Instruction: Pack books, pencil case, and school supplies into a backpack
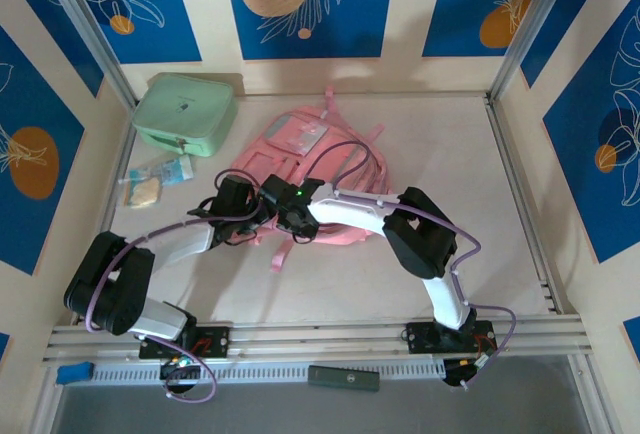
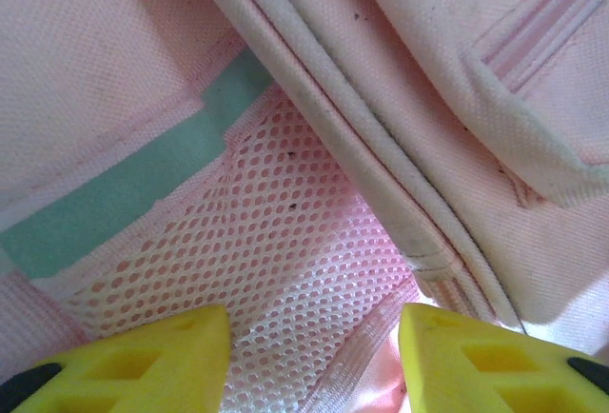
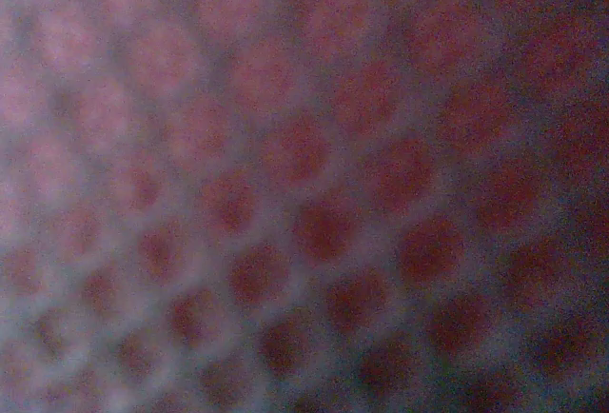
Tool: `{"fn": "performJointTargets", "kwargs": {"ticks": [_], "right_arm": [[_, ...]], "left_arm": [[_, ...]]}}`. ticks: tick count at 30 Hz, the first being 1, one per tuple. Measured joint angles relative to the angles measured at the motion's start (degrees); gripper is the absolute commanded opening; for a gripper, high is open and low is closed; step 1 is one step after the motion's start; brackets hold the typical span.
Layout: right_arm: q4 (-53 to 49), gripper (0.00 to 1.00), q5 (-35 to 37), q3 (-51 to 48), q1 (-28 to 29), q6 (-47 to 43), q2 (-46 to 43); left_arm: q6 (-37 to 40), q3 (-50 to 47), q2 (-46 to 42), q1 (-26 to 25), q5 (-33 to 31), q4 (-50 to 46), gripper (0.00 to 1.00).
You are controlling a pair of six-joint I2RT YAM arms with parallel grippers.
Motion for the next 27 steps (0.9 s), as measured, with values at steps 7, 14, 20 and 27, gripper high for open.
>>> {"fn": "performJointTargets", "kwargs": {"ticks": [7,14,20,27], "right_arm": [[0.1,0.0,2.0,-2.4,0.8,-3.1,-3.0],[0.2,0.0,3.5,-8.5,1.7,-9.4,-10.2],[0.4,0.0,4.7,-16.8,1.0,-16.0,-18.5],[0.9,0.0,4.9,-27.8,-1.6,-20.5,-31.7]], "left_arm": [[-1.3,-1.0,1.0,0.0,-1.9,1.8,0.52],[-1.6,0.3,3.4,0.4,-2.6,2.6,0.52],[-0.3,4.2,7.3,2.6,-2.3,2.4,0.51],[3.6,8.2,10.4,4.7,-0.2,1.0,0.52]]}}
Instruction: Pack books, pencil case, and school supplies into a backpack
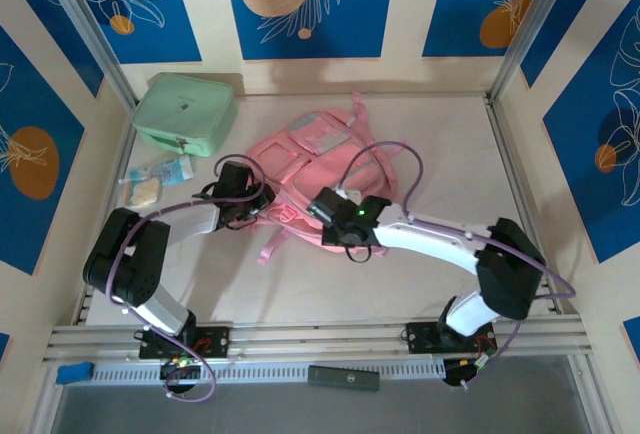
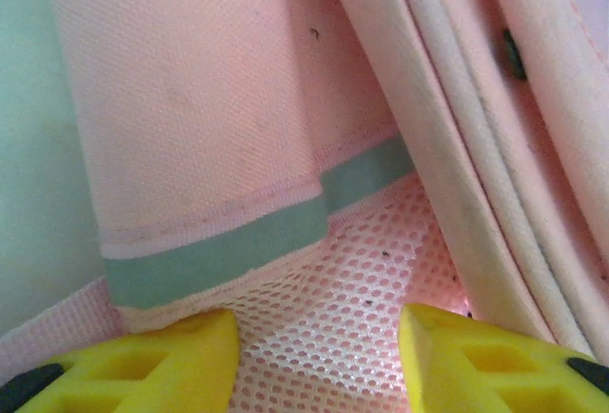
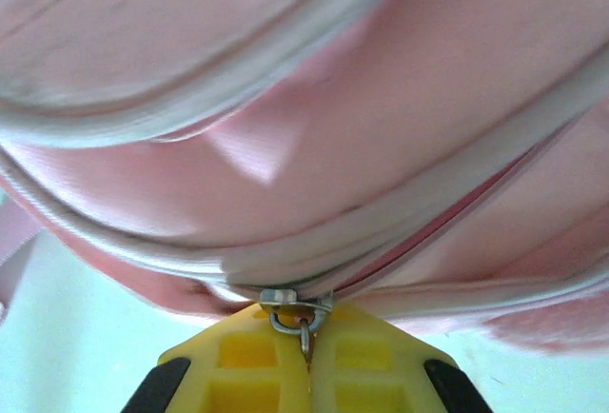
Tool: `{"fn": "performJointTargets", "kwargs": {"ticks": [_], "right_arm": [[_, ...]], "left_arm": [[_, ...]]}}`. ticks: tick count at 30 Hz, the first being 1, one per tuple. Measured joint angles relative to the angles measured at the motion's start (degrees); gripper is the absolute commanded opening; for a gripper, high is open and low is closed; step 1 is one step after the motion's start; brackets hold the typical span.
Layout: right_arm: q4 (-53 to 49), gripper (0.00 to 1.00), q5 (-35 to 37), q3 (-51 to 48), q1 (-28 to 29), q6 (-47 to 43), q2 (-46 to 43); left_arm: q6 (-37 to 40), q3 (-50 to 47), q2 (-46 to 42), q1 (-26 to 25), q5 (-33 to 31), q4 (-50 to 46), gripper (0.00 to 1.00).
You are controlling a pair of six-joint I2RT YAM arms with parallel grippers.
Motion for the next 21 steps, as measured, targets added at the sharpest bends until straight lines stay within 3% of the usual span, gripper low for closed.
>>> {"fn": "performJointTargets", "kwargs": {"ticks": [5,12,17,21], "right_arm": [[1.1,0.0,-3.3,-1.5,-0.6,-3.5,-3.4],[2.4,0.0,-6.4,-1.5,-0.4,-4.9,-3.1],[4.1,0.0,-6.8,-1.7,0.3,-4.9,-3.1],[5.2,0.0,-6.9,-2.1,0.9,-4.9,-3.1]], "left_arm": [[3.2,3.0,0.9,1.6,1.9,-1.2,0.57],[-5.1,-9.0,-15.7,1.5,5.8,0.0,0.57],[-15.0,-11.2,-25.7,-7.8,4.7,0.2,0.5],[-22.3,-11.2,-26.6,-16.0,2.3,2.5,0.41]]}}
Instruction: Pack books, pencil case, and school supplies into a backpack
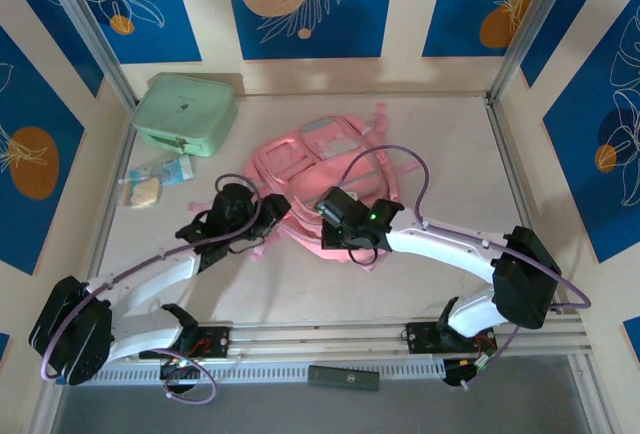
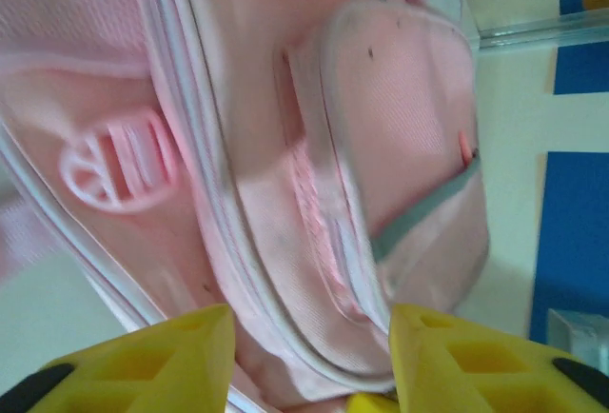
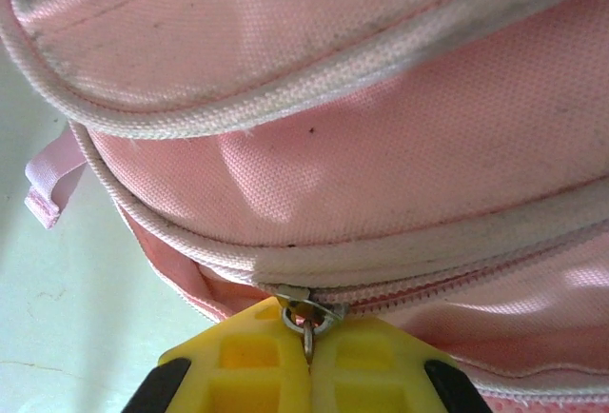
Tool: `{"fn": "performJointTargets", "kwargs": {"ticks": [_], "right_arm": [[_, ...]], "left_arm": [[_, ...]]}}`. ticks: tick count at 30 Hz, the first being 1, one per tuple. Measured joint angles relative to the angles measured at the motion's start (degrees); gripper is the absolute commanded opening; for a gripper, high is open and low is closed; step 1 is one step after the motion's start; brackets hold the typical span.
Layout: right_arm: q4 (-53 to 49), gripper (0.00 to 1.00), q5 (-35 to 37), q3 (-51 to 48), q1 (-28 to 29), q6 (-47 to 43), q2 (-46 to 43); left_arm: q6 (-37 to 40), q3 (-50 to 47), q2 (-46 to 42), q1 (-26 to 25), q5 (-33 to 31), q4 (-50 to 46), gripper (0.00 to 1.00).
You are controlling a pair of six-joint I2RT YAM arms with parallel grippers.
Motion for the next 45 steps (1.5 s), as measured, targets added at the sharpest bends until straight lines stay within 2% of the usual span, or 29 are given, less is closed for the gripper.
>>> {"fn": "performJointTargets", "kwargs": {"ticks": [11,14,18,20,24,27,30,33,39,42,43,45], "right_arm": [[1.0,0.0,0.0,-0.8,0.0,0.0,0.0],[1.8,0.0,0.0,-1.6,0.2,0.0,0.0],[3.0,0.0,0.5,-2.4,0.9,0.0,0.0],[3.2,0.0,0.9,-2.5,1.0,0.1,0.0],[2.8,0.0,2.0,-2.4,1.0,0.3,0.0],[1.5,0.0,2.9,-2.0,1.2,0.5,0.0],[0.3,0.0,3.8,-1.6,1.1,0.5,-0.6],[-0.6,0.0,3.4,-1.6,-0.2,0.4,-3.3],[-1.0,0.0,-2.8,-5.5,-11.6,-1.7,-11.5],[-0.4,0.0,-4.8,-5.5,-12.1,-3.7,-11.4],[-0.2,0.0,-5.0,-5.2,-11.3,-4.3,-11.1],[-0.6,0.0,-5.1,-3.9,-9.2,-5.2,-9.7]], "left_arm": [[-12.0,0.0,9.4,-11.3,-7.2,5.4,0.37],[-13.6,0.0,11.4,-11.9,-8.7,7.4,0.31],[-14.4,1.0,14.3,-12.0,-10.2,9.6,0.29],[-14.2,2.4,15.0,-12.1,-10.7,8.5,0.23],[-13.8,4.0,16.1,-12.1,-11.6,7.8,0.01],[-13.1,4.0,15.8,-11.5,-11.1,7.8,0.0],[-9.7,4.0,14.3,-8.5,-7.1,6.8,0.0],[-3.8,5.0,12.0,-2.5,-1.2,1.9,0.0],[10.2,9.3,12.5,11.8,8.1,-7.1,0.0],[15.4,12.5,15.7,16.3,12.1,-9.6,0.0],[16.3,12.9,16.4,17.0,13.0,-9.8,0.01],[18.8,13.8,17.7,18.2,14.0,-10.4,0.2]]}}
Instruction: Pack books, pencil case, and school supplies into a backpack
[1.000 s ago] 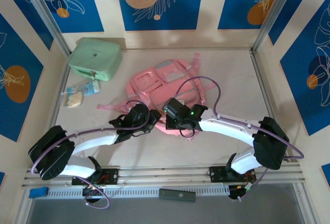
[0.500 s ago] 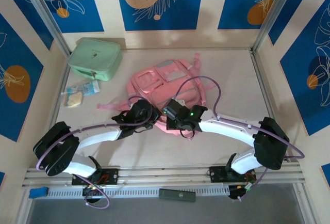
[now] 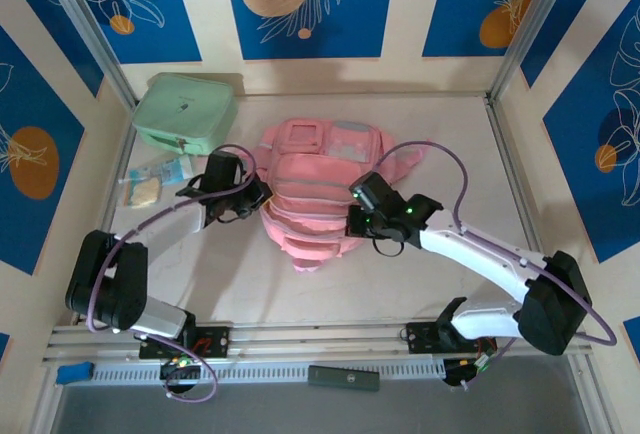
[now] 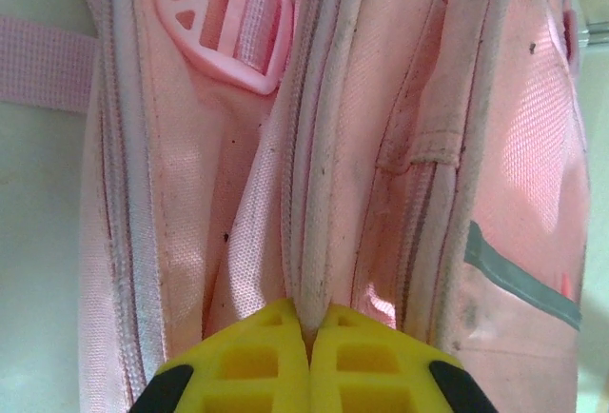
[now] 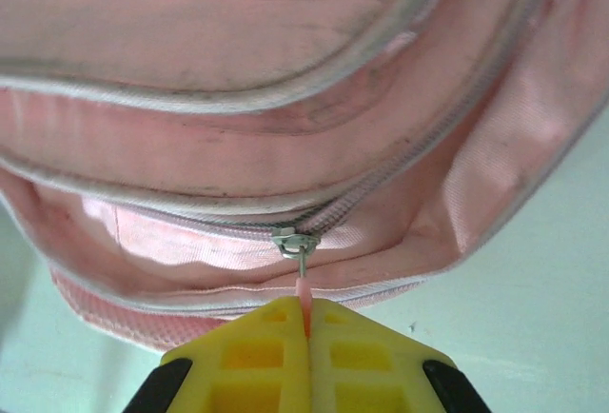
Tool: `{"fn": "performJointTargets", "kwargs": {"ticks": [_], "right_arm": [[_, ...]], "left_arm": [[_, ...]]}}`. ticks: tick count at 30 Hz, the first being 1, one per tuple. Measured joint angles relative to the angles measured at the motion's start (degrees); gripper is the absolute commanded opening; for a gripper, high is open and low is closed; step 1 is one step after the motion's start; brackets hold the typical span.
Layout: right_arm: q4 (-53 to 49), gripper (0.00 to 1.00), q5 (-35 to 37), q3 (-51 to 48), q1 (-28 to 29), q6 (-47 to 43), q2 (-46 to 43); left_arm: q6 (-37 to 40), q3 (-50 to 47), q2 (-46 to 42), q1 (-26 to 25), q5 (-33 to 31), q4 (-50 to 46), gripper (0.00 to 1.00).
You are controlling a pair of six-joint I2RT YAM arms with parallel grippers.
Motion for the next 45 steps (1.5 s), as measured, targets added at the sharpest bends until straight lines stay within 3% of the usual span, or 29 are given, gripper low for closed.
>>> {"fn": "performJointTargets", "kwargs": {"ticks": [3,10,14,18,29,37,45], "right_arm": [[-0.3,0.0,0.1,1.8,2.5,-0.8,2.7],[0.6,0.0,0.0,2.1,4.1,-1.8,4.5],[1.6,0.0,0.1,1.5,4.4,-2.6,4.5],[2.0,0.0,0.4,1.4,4.8,-4.3,4.5],[2.1,0.0,3.2,1.3,6.4,-7.4,4.5],[2.3,0.0,5.7,1.2,8.0,-8.5,6.5],[1.3,0.0,10.3,4.3,12.7,-11.8,11.0]], "left_arm": [[2.3,0.8,0.3,1.0,-0.2,-1.2,0.39],[-2.8,-5.9,-9.9,-0.5,-1.9,0.6,0.5],[-11.1,-10.6,-15.0,-8.5,-6.0,2.5,0.53],[-18.1,-10.8,-14.1,-17.8,-10.4,5.2,0.53],[-27.3,-5.9,-3.4,-27.4,-23.4,6.6,0.35],[-28.7,-4.1,-2.6,-27.8,-28.1,4.1,0.0],[-22.7,-4.0,-6.3,-23.8,-28.1,-1.2,0.0]]}}
